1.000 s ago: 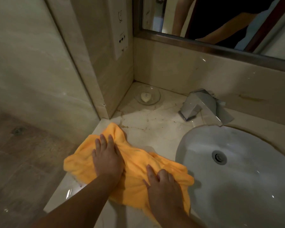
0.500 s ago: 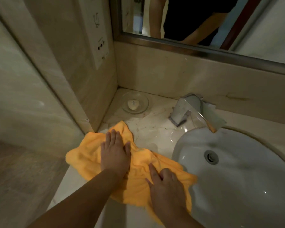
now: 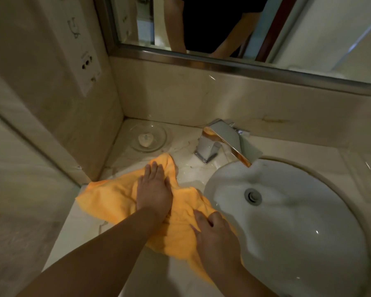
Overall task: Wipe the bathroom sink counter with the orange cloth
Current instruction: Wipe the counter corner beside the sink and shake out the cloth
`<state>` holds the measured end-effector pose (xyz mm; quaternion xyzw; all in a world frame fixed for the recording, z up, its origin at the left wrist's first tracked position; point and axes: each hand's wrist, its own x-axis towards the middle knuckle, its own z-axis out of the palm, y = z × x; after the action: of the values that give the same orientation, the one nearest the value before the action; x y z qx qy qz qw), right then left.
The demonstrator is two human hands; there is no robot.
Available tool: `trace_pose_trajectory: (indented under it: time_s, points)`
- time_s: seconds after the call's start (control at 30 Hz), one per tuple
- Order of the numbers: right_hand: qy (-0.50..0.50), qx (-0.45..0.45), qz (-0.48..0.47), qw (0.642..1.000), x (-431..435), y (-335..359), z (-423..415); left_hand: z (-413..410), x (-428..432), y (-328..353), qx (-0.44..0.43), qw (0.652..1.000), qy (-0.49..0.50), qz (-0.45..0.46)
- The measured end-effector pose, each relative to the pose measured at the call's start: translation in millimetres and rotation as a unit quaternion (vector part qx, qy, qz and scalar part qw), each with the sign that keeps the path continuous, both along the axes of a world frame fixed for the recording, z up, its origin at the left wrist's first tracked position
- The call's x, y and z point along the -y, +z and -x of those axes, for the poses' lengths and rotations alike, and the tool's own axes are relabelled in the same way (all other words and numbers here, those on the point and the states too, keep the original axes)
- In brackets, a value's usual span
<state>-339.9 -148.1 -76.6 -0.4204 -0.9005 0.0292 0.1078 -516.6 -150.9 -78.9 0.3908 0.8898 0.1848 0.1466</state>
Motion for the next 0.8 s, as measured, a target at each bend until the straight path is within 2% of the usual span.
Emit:
trace_pose_trajectory:
  time_s: [0.33,0.5,0.6,0.67,0.7,0.77,0.8]
  points:
    - [-0.036,-0.015,0.013,0.999,-9,18,-44,-56,-42,-1,-0.005,0.996,-0.088,0.003]
    - [-0.044,-0.011,0.018,0.999,-8,31,-66,-84,-49,1,0.025,0.993,-0.113,-0.001]
    - [-0.047,-0.008,0.021,0.999,-7,36,-77,-100,-54,4,0.057,0.994,-0.093,-0.021]
    - [-0.051,-0.022,0.017,0.998,-7,40,-85,-115,-54,10,0.12,0.988,-0.094,-0.023]
    - [-0.054,-0.033,0.011,0.998,-7,42,-90,-124,-53,12,0.188,0.977,-0.095,-0.026]
    - [-0.07,-0.037,-0.001,0.997,-7,51,-102,-147,-44,19,0.354,0.93,-0.082,-0.044]
    - [-0.075,-0.034,-0.003,0.997,-8,57,-109,-159,-41,22,0.383,0.919,-0.074,-0.063]
